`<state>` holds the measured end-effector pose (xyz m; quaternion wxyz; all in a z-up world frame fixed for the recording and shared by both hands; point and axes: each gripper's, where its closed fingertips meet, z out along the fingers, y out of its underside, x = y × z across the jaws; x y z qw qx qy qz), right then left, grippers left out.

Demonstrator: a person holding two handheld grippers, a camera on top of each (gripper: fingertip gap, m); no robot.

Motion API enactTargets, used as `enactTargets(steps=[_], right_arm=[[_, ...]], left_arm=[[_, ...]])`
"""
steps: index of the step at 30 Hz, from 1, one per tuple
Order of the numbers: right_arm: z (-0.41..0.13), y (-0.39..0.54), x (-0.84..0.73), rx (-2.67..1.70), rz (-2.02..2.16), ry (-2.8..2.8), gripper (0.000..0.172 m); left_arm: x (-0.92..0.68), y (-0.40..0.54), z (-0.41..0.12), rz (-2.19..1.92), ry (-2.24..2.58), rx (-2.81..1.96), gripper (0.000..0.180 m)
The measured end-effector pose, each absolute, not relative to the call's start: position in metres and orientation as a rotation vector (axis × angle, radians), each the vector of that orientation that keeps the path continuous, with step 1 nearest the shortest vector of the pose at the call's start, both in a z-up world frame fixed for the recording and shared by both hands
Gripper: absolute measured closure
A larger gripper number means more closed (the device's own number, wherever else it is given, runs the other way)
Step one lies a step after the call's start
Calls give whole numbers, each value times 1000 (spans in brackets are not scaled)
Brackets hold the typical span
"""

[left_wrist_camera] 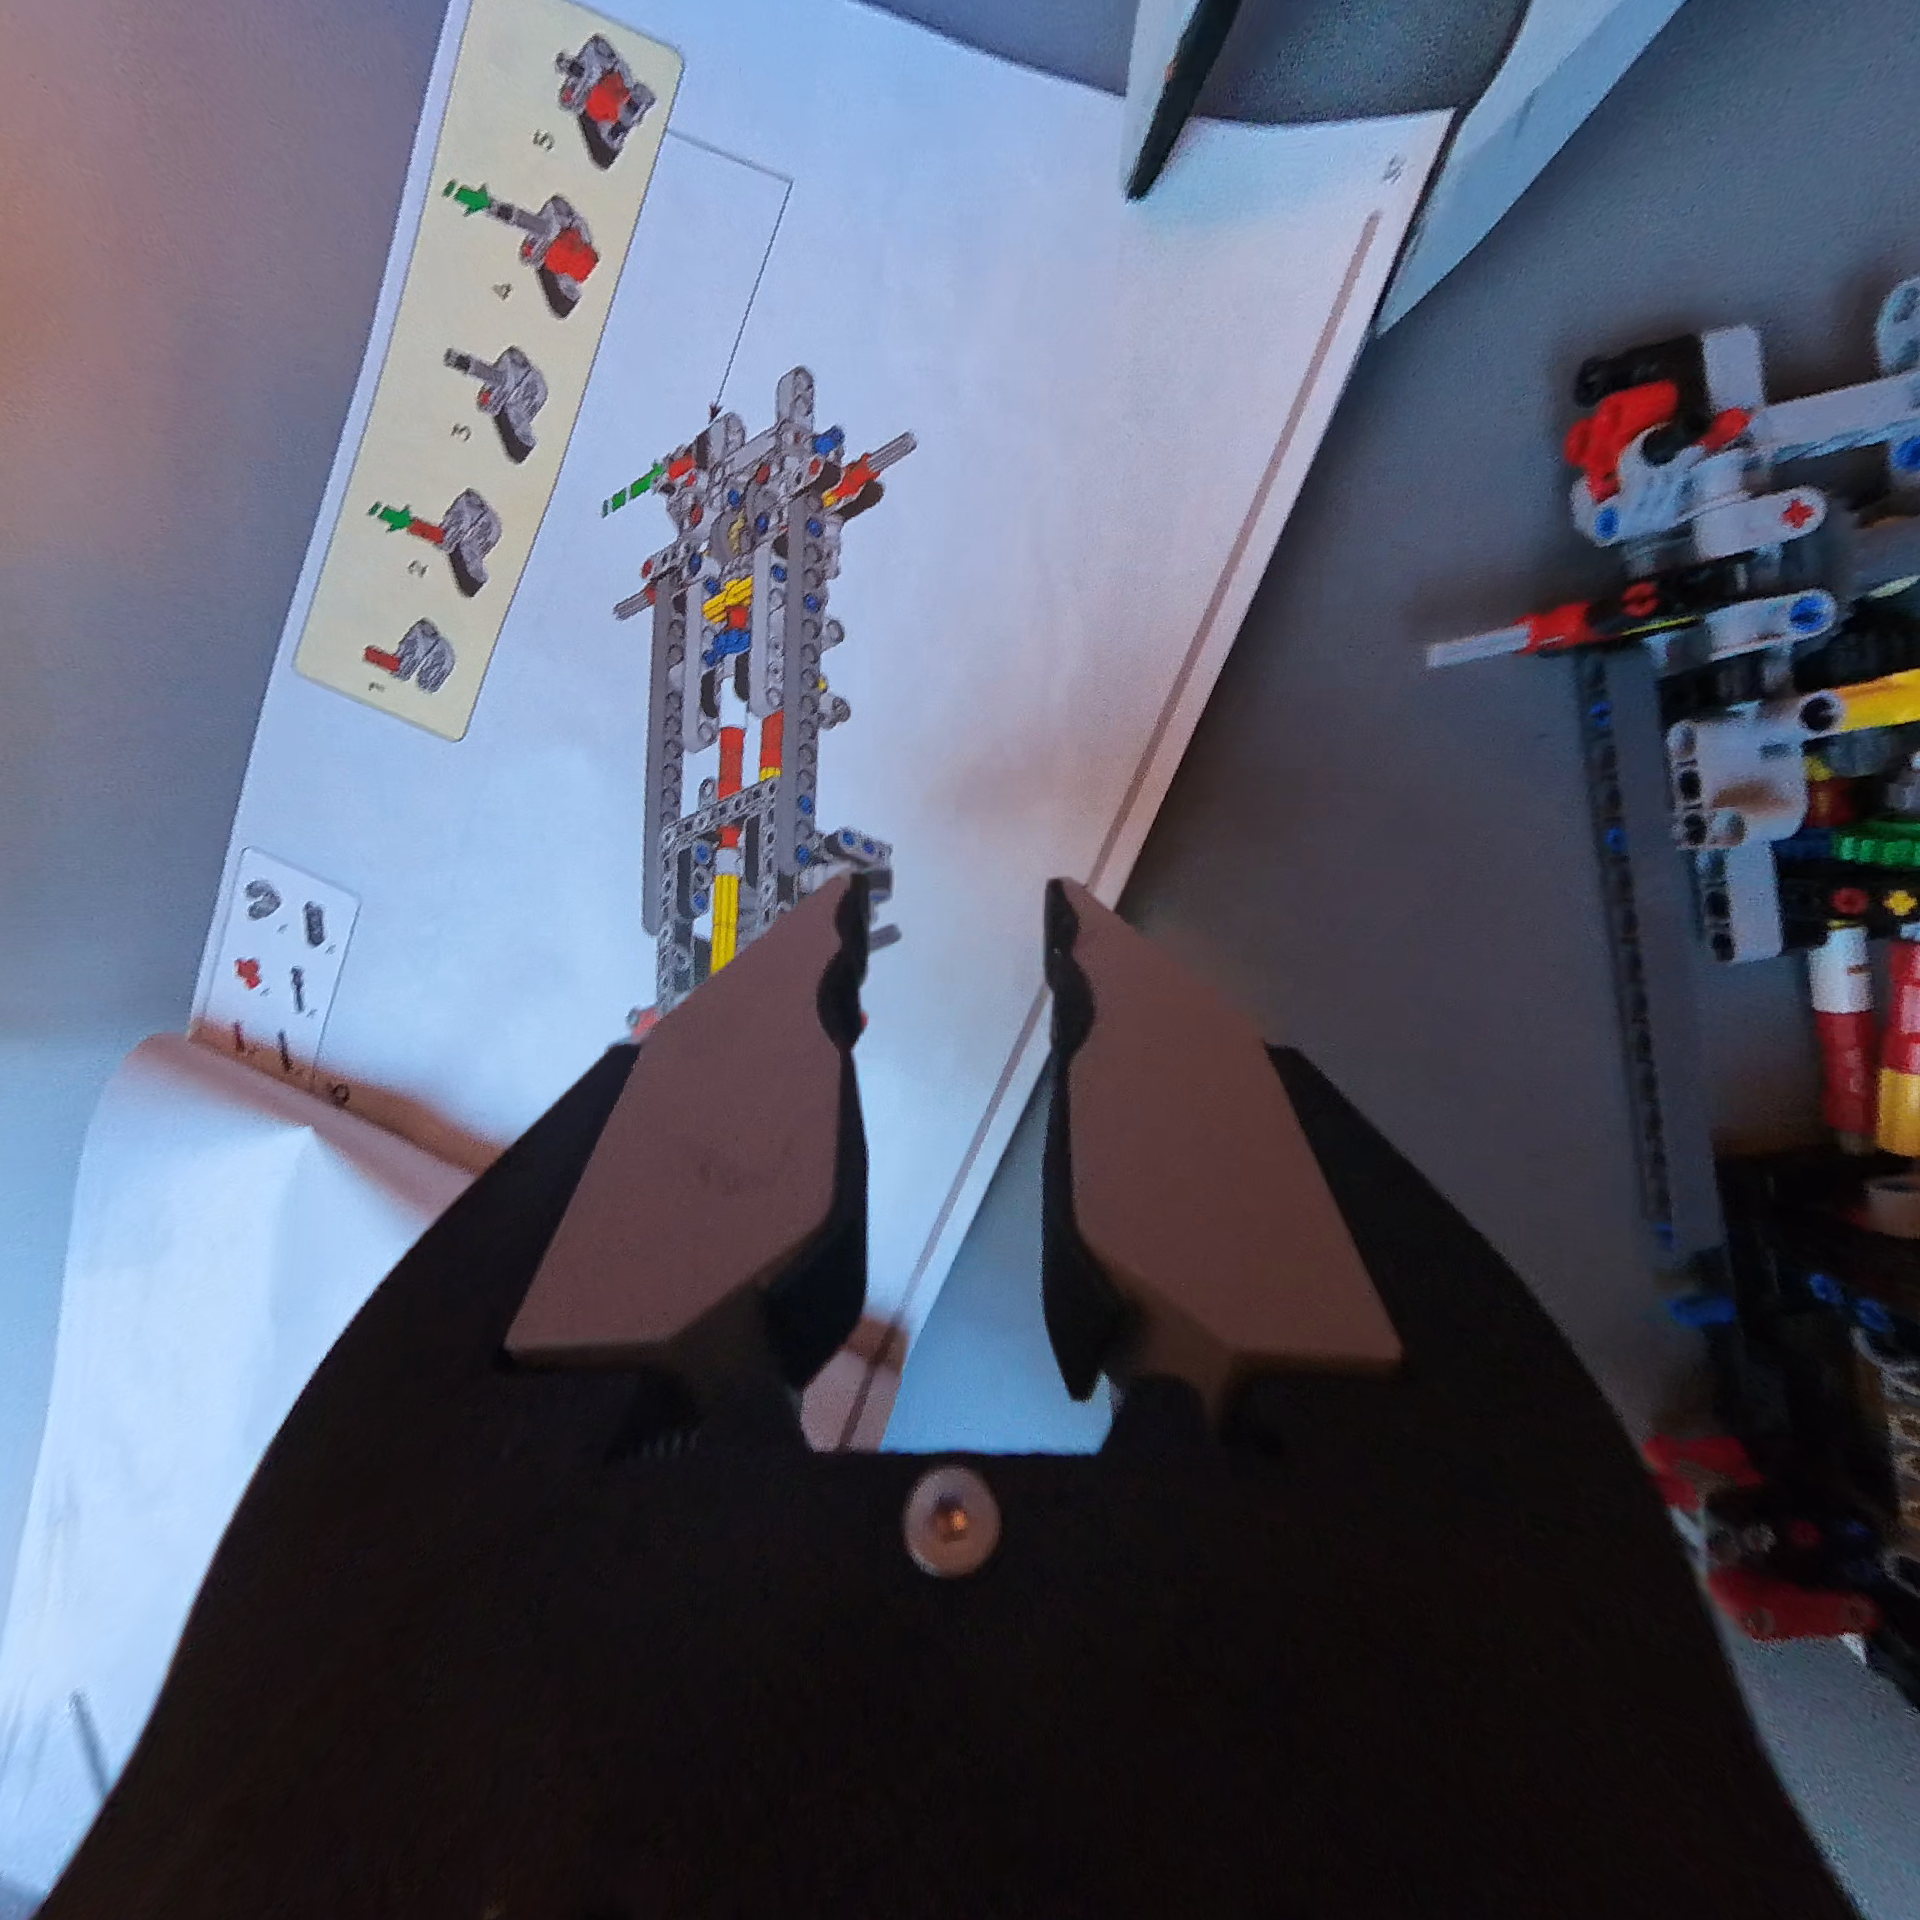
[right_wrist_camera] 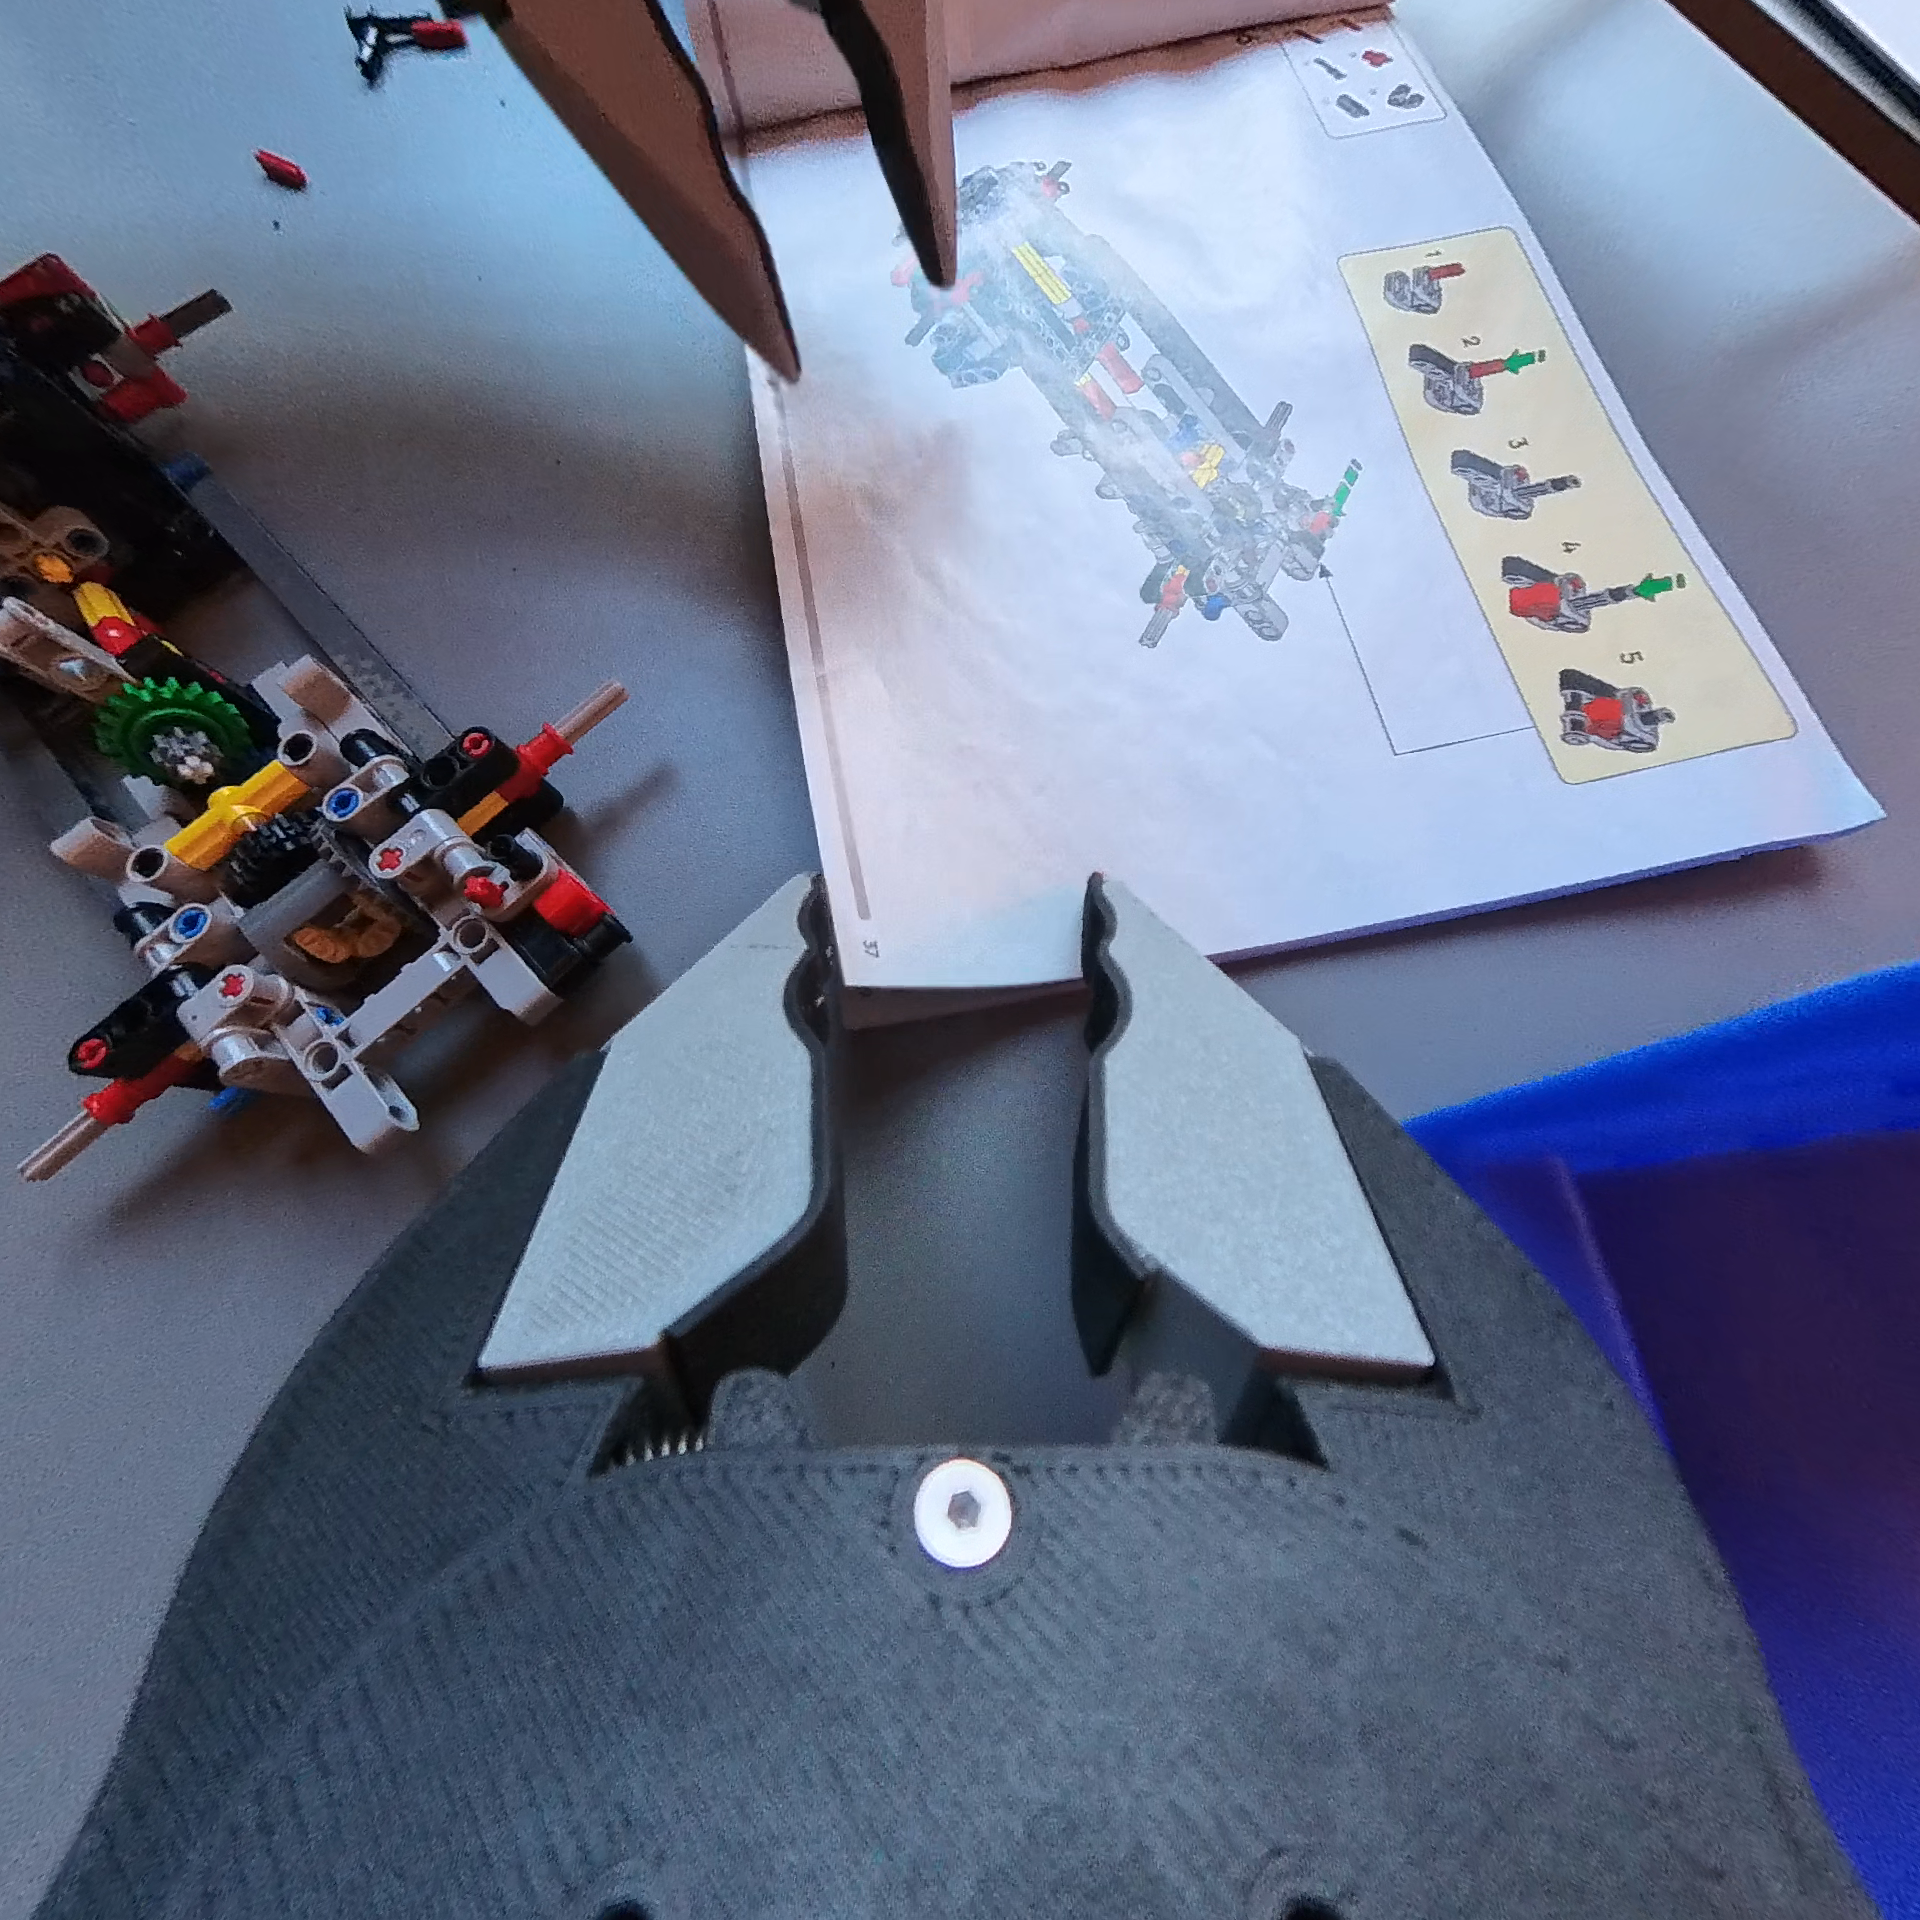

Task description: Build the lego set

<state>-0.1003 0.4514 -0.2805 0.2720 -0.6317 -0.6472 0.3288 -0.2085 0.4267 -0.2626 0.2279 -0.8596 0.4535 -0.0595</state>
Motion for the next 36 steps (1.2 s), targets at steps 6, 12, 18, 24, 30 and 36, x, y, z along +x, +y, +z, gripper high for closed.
enactTargets(steps=[6,12,18,24,30,36], right_arm=[[-280,452,-101,-1705,881,-1736,126],[-278,454,-101,-1706,891,-1714,127],[-277,453,-101,-1709,904,-1711,127],[-278,454,-100,-1710,895,-1714,127],[-278,454,-100,-1712,905,-1716,127],[-280,453,-100,-1712,907,-1727,126]], left_arm=[[-221,419,-263,-142,1204,-2378,151],[-203,418,-272,-196,1211,-2373,136],[-174,426,-275,-215,1264,-2325,131],[-167,430,-280,-222,1292,-2341,127],[-174,431,-281,-263,1290,-2350,125],[-179,431,-277,-300,1297,-2344,126]])
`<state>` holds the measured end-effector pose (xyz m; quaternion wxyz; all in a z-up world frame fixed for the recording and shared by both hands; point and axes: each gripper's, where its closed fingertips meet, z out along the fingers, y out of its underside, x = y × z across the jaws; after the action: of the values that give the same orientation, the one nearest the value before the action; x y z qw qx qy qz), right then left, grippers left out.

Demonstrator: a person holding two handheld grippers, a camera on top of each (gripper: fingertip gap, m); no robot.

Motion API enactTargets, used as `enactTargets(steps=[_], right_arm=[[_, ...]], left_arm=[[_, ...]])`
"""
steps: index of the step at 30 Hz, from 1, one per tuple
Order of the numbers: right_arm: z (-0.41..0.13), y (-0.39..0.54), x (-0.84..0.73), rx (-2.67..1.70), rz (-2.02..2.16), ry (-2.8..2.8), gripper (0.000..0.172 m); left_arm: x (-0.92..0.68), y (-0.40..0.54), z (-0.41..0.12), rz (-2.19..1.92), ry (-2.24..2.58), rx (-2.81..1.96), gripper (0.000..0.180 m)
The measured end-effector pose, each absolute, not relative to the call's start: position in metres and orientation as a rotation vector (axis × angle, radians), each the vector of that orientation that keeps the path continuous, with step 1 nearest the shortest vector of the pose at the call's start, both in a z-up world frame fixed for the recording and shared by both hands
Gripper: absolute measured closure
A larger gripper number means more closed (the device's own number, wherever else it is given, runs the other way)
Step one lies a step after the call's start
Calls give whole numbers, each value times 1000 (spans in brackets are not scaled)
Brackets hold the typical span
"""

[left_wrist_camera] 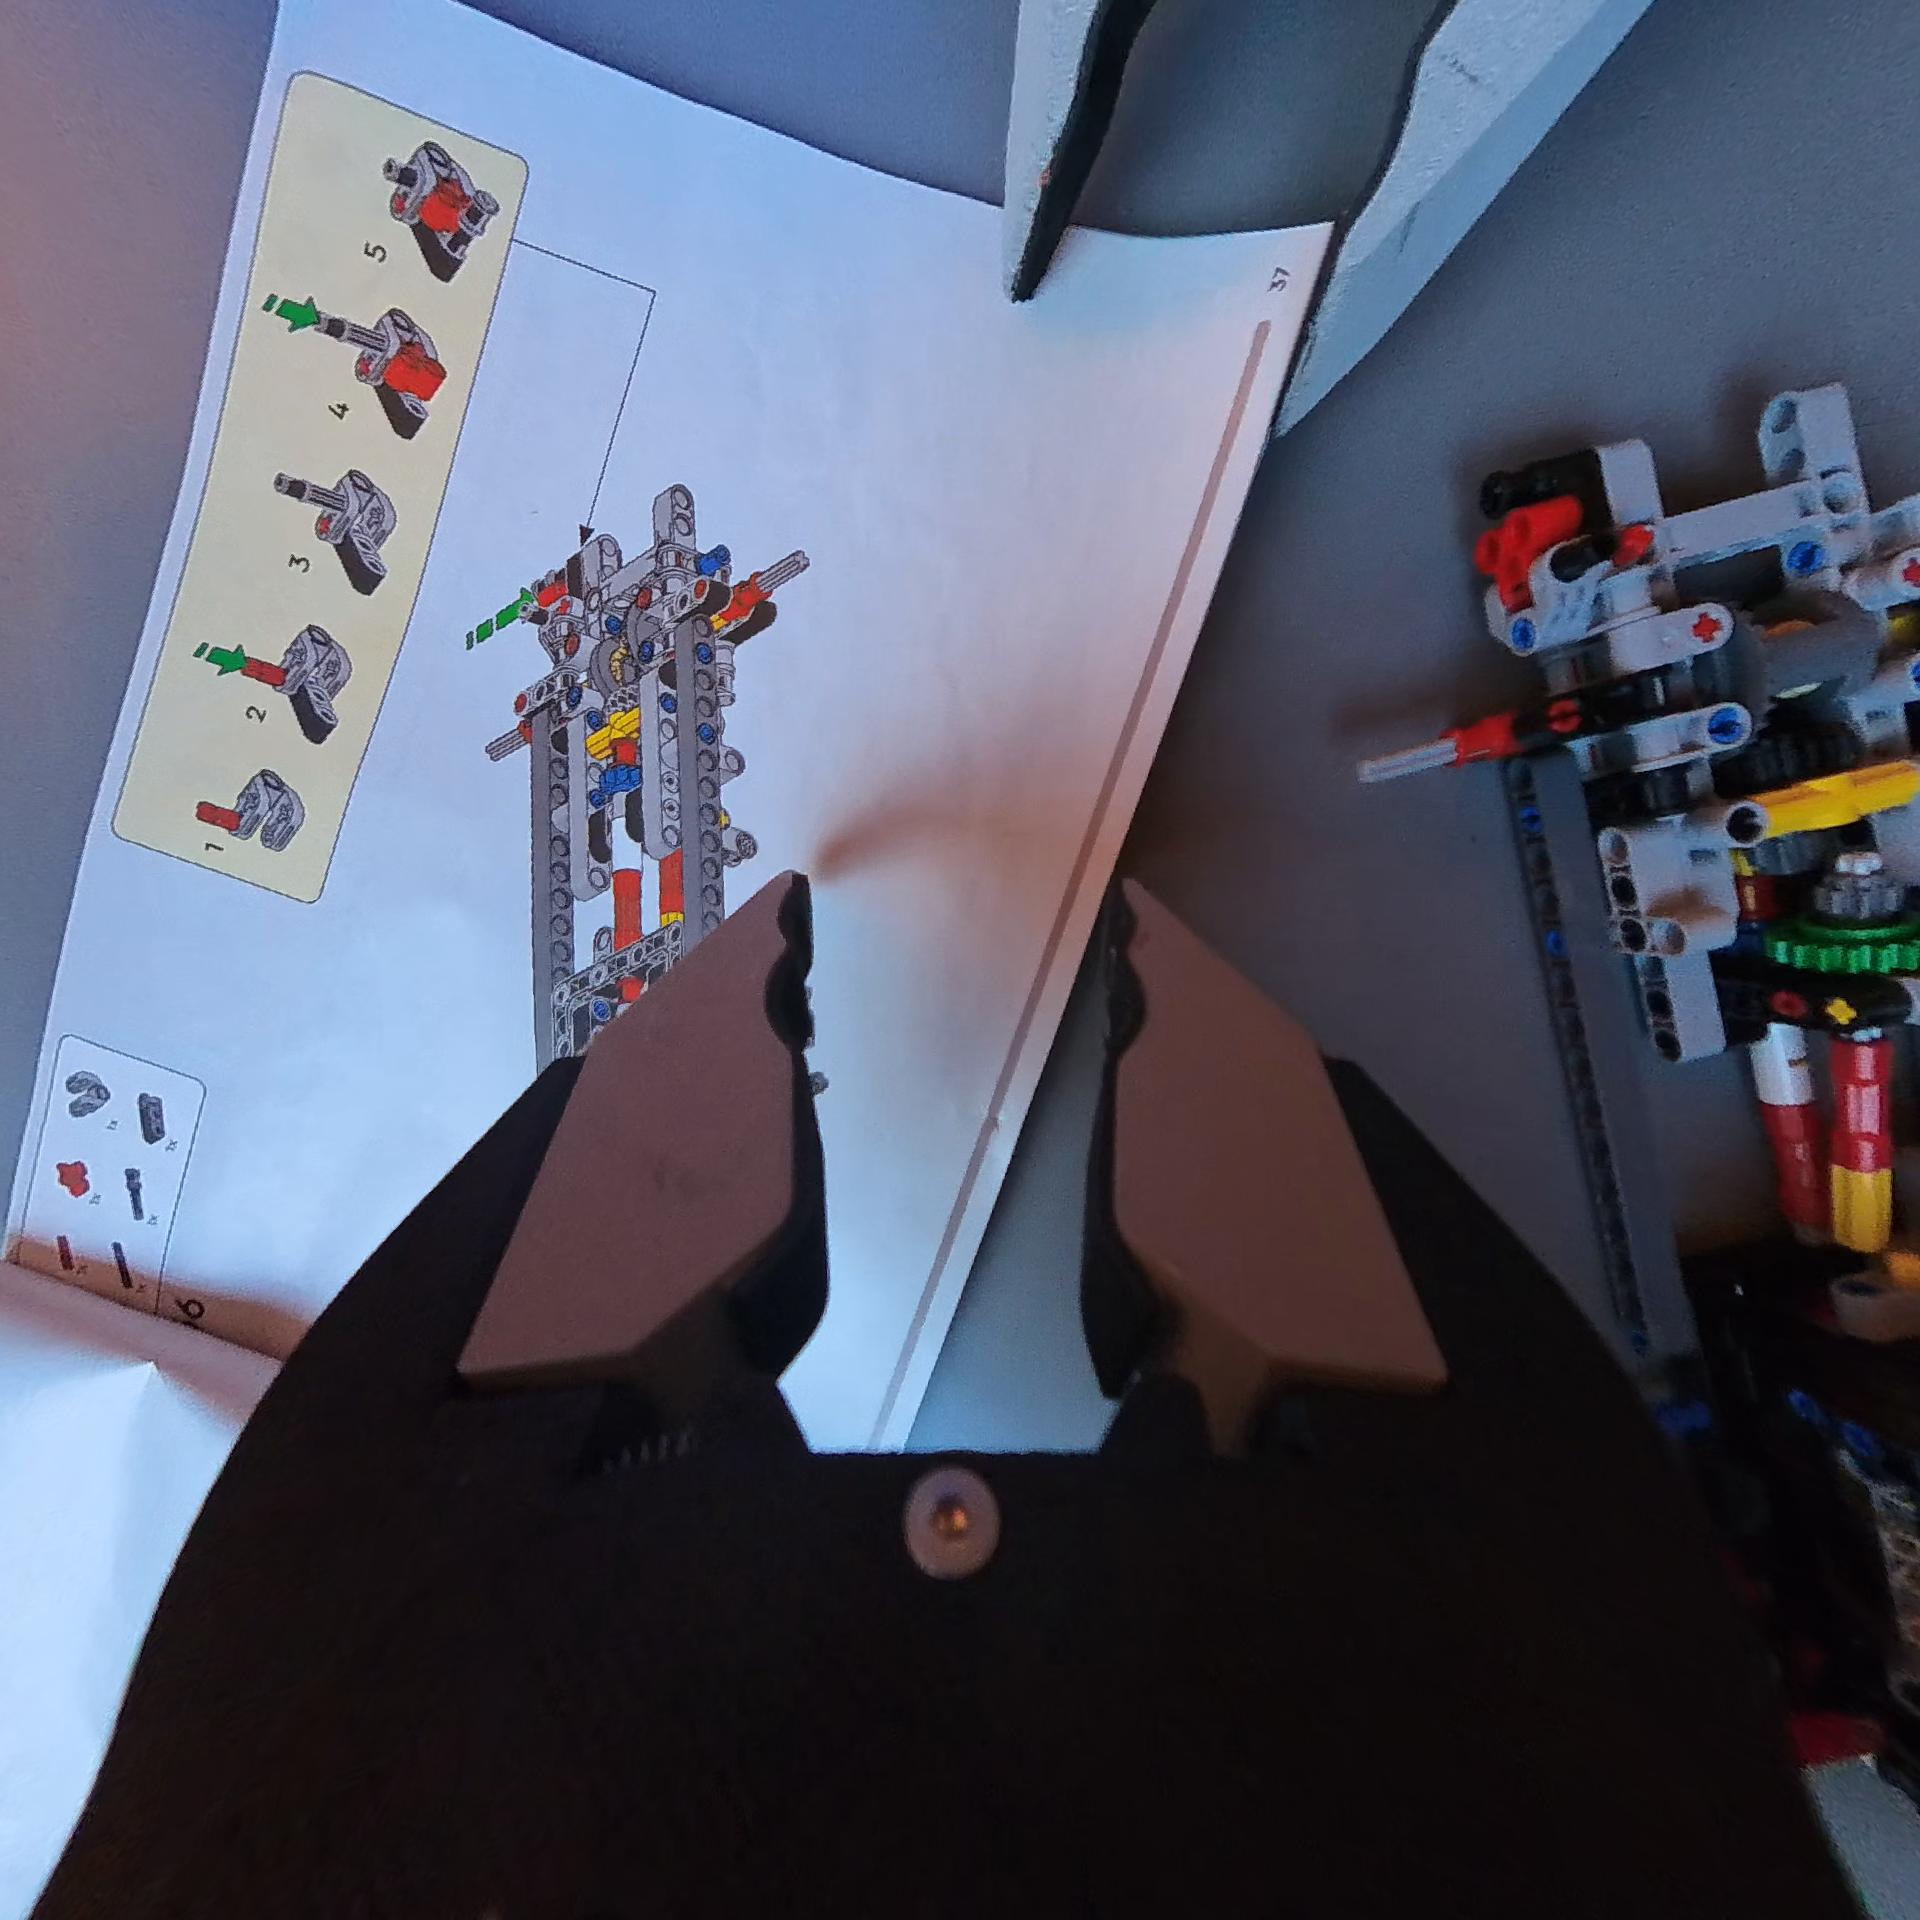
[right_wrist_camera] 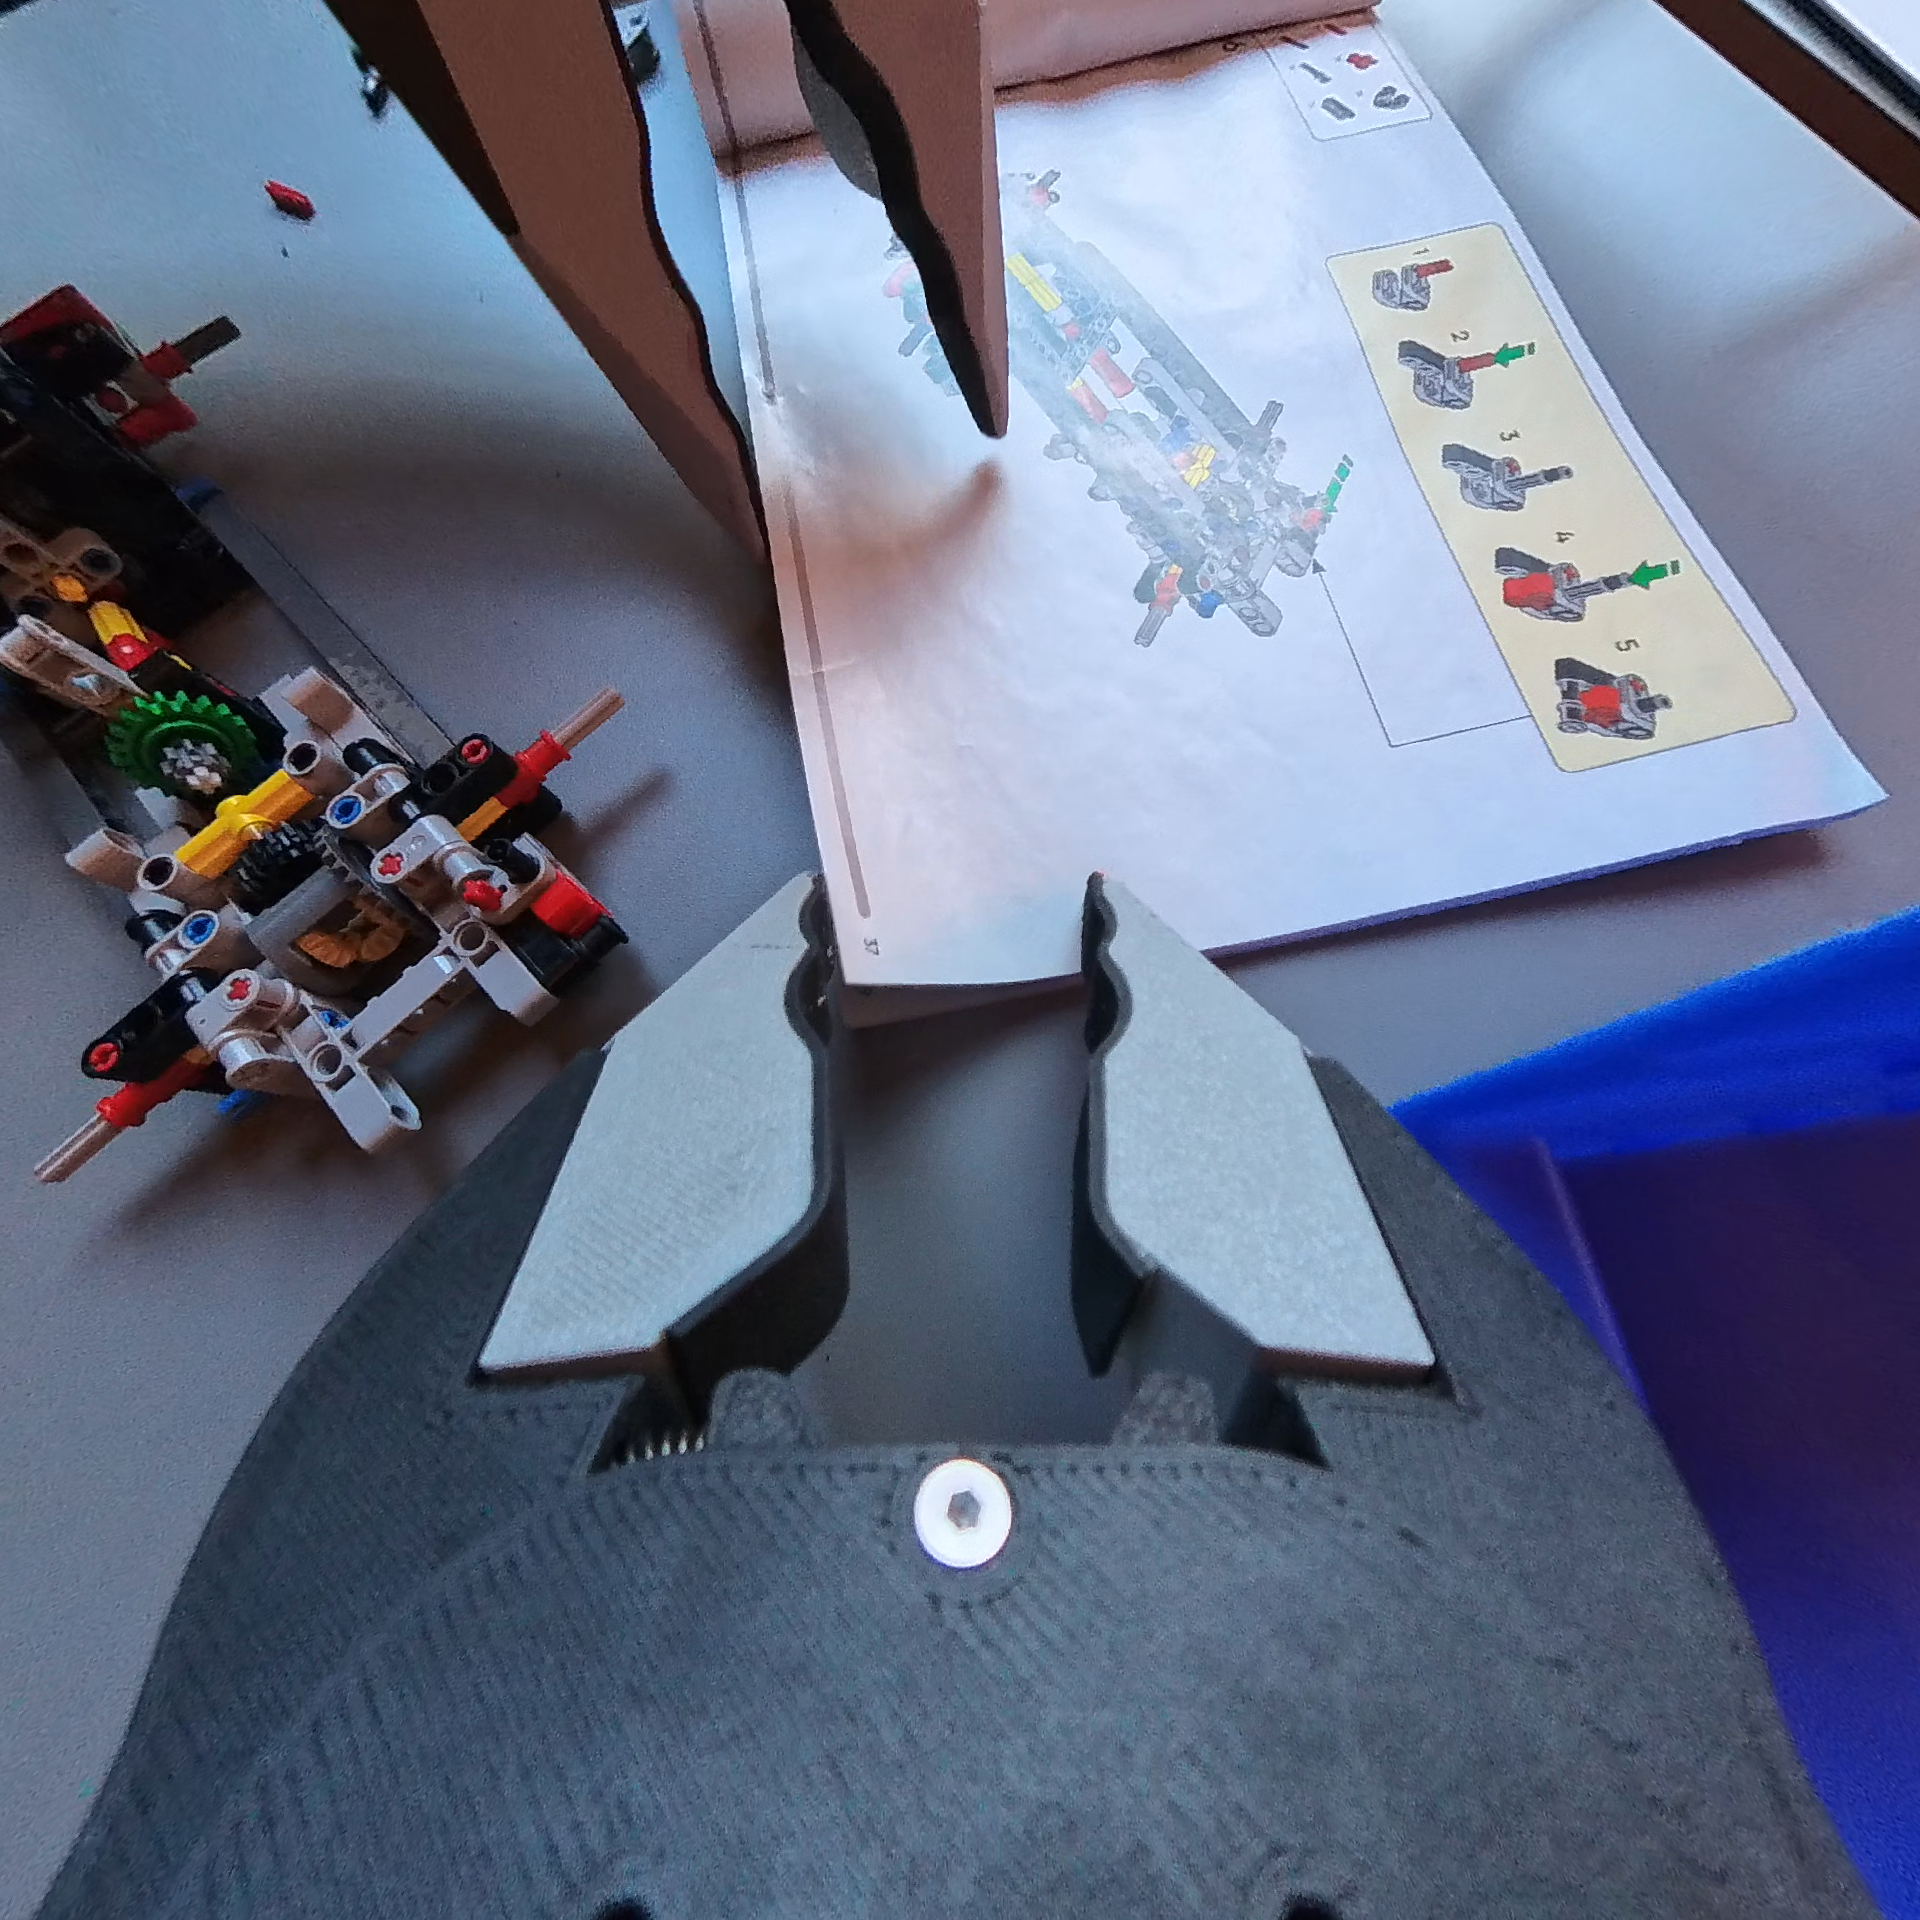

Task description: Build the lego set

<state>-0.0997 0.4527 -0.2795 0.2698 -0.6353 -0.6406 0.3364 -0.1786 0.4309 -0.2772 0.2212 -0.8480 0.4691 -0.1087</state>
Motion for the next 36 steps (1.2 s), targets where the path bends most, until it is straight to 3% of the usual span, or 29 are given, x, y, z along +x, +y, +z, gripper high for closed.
enactTargets(steps=[36], right_arm=[[-282,447,-100,-1685,893,-1770,120]], left_arm=[[-178,432,-274,-363,1276,-2340,127]])
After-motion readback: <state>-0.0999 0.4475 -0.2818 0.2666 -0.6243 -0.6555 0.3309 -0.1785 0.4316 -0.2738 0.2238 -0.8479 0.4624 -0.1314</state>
